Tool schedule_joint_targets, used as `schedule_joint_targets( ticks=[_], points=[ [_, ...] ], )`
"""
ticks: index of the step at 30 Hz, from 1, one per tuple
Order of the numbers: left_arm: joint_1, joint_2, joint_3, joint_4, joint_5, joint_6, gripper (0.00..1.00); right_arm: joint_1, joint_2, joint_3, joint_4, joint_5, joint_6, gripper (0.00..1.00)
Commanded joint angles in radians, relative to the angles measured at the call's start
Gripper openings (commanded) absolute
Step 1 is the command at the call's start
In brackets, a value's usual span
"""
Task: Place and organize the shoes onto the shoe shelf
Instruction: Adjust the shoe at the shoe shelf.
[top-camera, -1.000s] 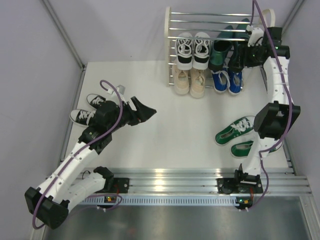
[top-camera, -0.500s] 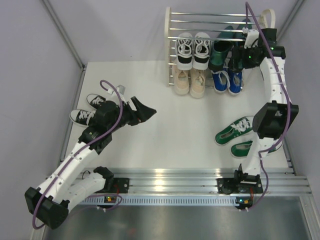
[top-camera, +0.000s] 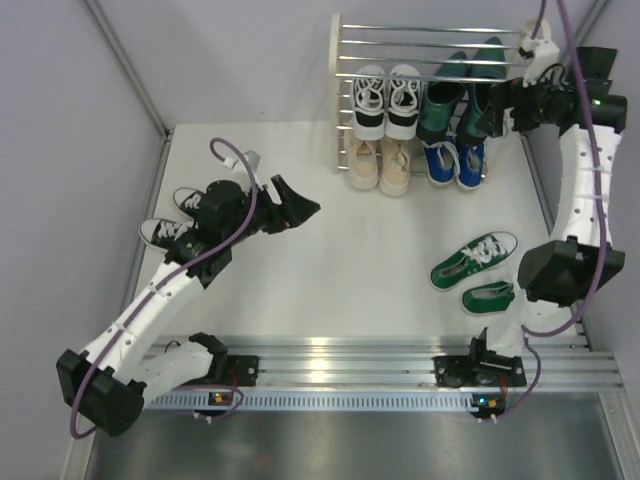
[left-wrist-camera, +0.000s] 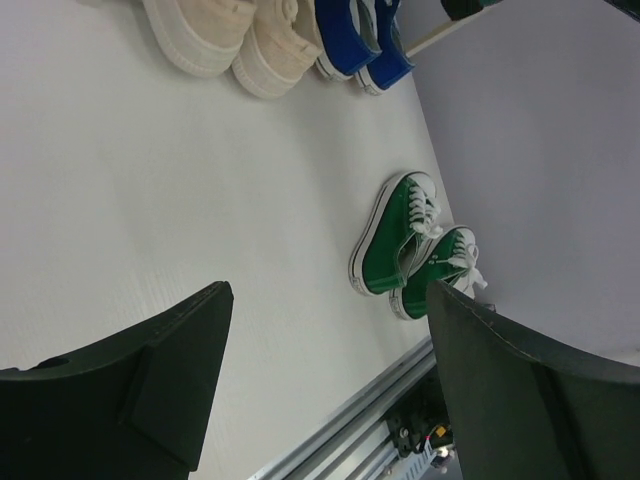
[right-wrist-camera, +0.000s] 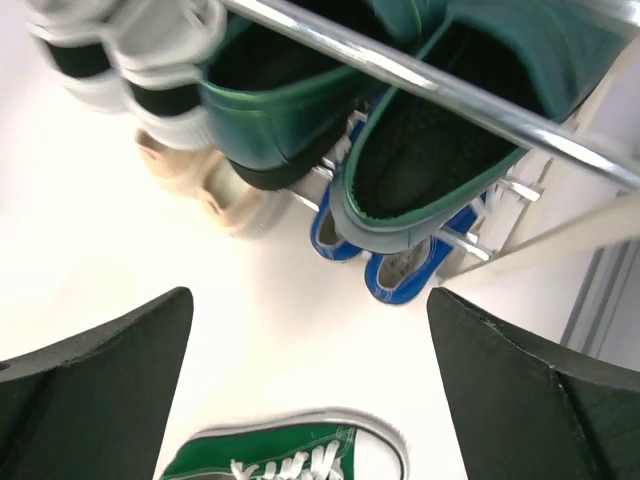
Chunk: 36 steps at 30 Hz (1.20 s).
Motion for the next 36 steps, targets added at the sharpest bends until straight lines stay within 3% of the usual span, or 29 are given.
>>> schedule_joint_targets(
  ticks=[1,3,4,6,7,11,15,19,27,36],
  points=[
    [-0.010,0.094,0.139,0.096,-0.019,0.078,0.83,-0.135,-0.157,-0.007,0.107,-0.372,0.060,0.99],
    [-0.026,0.200,0.243,0.118,-0.043,0.098,0.83,-0.267,-0.230,-0.166,0.257,-0.539,0.230,0.99],
    [-0.048,0.238,0.283,0.121,-0.075,0.114,0.82,-0.308,-0.290,-0.238,0.494,-0.650,0.307,0.99],
    [-0.069,0.358,0.407,0.123,-0.108,0.134,0.81,-0.393,-0.342,-0.420,0.676,-0.697,0.477,0.99],
    [-0.088,0.396,0.450,0.123,-0.125,0.151,0.80,-0.410,-0.365,-0.447,0.697,-0.708,0.476,0.99],
    [-0.116,0.586,0.633,0.153,-0.252,0.185,0.77,-0.430,-0.370,-0.460,0.405,-0.670,0.207,0.99],
    [-0.117,0.711,0.733,0.198,-0.310,0.213,0.69,-0.430,-0.404,-0.541,0.337,-0.632,0.127,0.99],
    [-0.119,0.838,0.854,0.201,-0.364,0.249,0.66,-0.430,-0.443,-0.616,0.317,-0.616,0.082,0.99],
    [-0.116,0.996,1.013,0.250,-0.468,0.328,0.69,-0.430,-0.465,-0.699,0.300,-0.624,0.039,0.99],
    [-0.099,1.130,1.176,0.193,-0.435,0.277,0.72,-0.430,-0.479,-0.742,0.301,-0.641,0.030,0.99]
  ],
)
